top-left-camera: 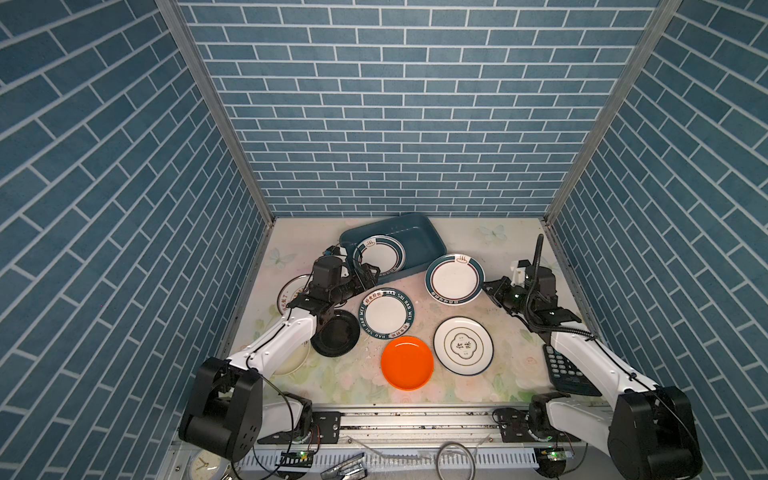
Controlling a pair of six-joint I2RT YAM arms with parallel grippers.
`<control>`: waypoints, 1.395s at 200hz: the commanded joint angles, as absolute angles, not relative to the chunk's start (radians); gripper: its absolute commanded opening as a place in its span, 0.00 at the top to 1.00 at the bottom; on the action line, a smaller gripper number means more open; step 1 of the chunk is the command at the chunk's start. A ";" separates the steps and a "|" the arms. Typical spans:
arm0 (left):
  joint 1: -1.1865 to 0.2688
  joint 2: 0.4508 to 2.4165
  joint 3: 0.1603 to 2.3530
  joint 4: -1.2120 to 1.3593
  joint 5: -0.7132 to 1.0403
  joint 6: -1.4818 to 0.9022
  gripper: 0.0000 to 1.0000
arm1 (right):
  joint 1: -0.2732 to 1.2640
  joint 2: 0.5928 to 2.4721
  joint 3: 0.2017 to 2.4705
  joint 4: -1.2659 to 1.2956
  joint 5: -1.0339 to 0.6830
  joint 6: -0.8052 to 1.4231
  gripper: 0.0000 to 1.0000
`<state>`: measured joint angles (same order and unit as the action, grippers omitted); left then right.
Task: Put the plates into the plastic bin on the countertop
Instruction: 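Grip and lift the green-rimmed plate rim with the right gripper, then carry the upright plate toward the left gripper while the left gripper reaches it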
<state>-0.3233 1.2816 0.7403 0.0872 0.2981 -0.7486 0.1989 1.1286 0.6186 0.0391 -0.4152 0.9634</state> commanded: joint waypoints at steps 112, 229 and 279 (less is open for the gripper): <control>-0.388 1.374 0.768 0.230 0.392 -0.789 0.01 | 0.296 1.099 0.577 0.225 -0.469 1.141 1.00; -0.483 1.502 0.769 0.516 0.483 -0.900 0.30 | 0.354 1.123 0.577 0.309 -0.465 1.183 1.00; -0.492 1.540 0.779 0.563 0.514 -0.932 0.48 | 0.373 1.143 0.581 0.331 -0.460 1.191 1.00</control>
<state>-0.4831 1.5192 0.7631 0.5076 0.4854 -0.9150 0.3611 1.1355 0.5762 0.2573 -0.4629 1.1492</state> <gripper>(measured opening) 0.554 0.062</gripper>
